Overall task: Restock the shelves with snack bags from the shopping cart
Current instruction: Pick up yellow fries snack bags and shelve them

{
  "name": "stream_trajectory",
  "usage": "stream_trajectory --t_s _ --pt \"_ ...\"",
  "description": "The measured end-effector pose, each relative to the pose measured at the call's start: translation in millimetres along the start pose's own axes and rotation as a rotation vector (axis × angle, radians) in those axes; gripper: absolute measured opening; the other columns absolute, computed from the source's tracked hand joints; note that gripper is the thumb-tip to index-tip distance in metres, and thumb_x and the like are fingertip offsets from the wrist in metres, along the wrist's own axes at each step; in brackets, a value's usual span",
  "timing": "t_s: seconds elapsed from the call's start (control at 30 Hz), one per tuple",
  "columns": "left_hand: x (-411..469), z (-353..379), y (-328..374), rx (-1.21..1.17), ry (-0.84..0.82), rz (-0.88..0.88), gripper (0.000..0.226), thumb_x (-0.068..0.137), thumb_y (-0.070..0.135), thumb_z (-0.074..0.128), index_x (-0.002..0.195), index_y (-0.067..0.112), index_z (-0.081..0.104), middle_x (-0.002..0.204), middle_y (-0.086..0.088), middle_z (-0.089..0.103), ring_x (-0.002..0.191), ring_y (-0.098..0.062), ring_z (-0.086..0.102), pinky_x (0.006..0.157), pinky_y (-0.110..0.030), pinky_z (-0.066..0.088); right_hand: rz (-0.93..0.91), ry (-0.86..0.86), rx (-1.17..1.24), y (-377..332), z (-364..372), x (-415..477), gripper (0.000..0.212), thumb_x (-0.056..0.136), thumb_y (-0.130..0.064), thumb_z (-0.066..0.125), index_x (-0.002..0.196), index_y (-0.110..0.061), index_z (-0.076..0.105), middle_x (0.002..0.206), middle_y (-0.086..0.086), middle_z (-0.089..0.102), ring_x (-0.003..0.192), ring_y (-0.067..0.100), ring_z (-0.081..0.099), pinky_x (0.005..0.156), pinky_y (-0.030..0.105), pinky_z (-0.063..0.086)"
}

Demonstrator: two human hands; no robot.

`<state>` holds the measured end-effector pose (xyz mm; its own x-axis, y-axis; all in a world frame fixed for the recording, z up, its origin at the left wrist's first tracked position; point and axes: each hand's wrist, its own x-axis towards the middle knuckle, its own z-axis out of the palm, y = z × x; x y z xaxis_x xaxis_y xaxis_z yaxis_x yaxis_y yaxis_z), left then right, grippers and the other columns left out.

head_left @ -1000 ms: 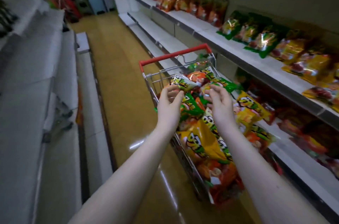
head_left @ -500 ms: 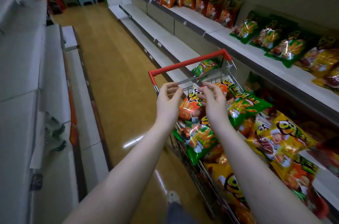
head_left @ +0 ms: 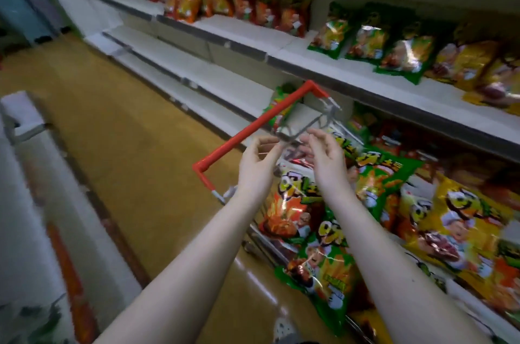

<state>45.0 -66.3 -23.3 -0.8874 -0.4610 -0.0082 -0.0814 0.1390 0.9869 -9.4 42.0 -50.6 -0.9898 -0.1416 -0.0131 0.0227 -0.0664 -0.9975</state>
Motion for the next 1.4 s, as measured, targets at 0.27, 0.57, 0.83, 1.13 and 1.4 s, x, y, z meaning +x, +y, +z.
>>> stream_trajectory --t_s 0.27,0.57,0.83,1.13,1.4 --pt "-9.8 114.9 -14.7 0.024 -0.574 -0.01 0.006 0.093 0.019 0.06 0.098 0.017 0.058 0.09 0.003 0.06 0.082 -0.012 0.057 0.062 -0.013 0.045 0.016 0.507 -0.094 -1.2 -116.3 -35.5 0.014 0.098 -0.016 0.047 0.098 -0.025 0.056 0.101 0.005 0.064 0.096 0.023 0.064 0.088 0.034 0.05" --pt "-84.2 152.2 -38.4 0.187 -1.372 0.004 0.054 0.076 0.03 0.078 0.121 0.019 0.052 0.121 0.004 0.057 0.113 -0.011 0.053 0.094 -0.024 0.042 0.074 0.992 -0.182 -4.3 -169.5 -149.4 0.016 0.098 -0.012 0.045 0.107 -0.009 0.059 0.092 0.005 0.067 0.079 0.01 0.066 0.069 0.018 0.05" --pt "-128.0 172.4 -82.3 0.505 -1.563 0.232 0.088 0.061 0.029 0.089 0.135 0.017 0.042 0.135 -0.002 0.046 0.125 -0.017 0.044 0.104 -0.033 0.039 0.095 1.134 -0.161 5.3 -177.4 -200.7 0.016 0.097 -0.01 0.046 0.099 -0.012 0.061 0.089 0.005 0.067 0.079 0.011 0.066 0.082 0.032 0.053" --pt "-118.2 193.1 -73.9 0.231 -1.285 -0.005 0.042 0.074 0.011 0.079 0.108 0.016 0.054 0.101 0.0 0.064 0.095 -0.018 0.061 0.081 -0.027 0.049 0.106 1.105 -0.215 1.3 -211.5 -201.4 0.022 0.097 -0.017 0.047 0.11 -0.009 0.063 0.093 0.001 0.068 0.091 0.017 0.067 0.088 0.034 0.051" --pt "-64.2 211.0 -42.0 -0.207 -0.924 -0.668 0.037 0.087 0.027 0.063 0.119 0.009 0.062 0.116 -0.01 0.068 0.108 -0.028 0.063 0.078 -0.037 0.051 0.046 1.062 -0.194 3.7 -234.5 -164.8 0.019 0.097 -0.017 0.049 0.11 -0.013 0.062 0.098 -0.007 0.063 0.088 -0.003 0.058 0.069 0.006 0.044"
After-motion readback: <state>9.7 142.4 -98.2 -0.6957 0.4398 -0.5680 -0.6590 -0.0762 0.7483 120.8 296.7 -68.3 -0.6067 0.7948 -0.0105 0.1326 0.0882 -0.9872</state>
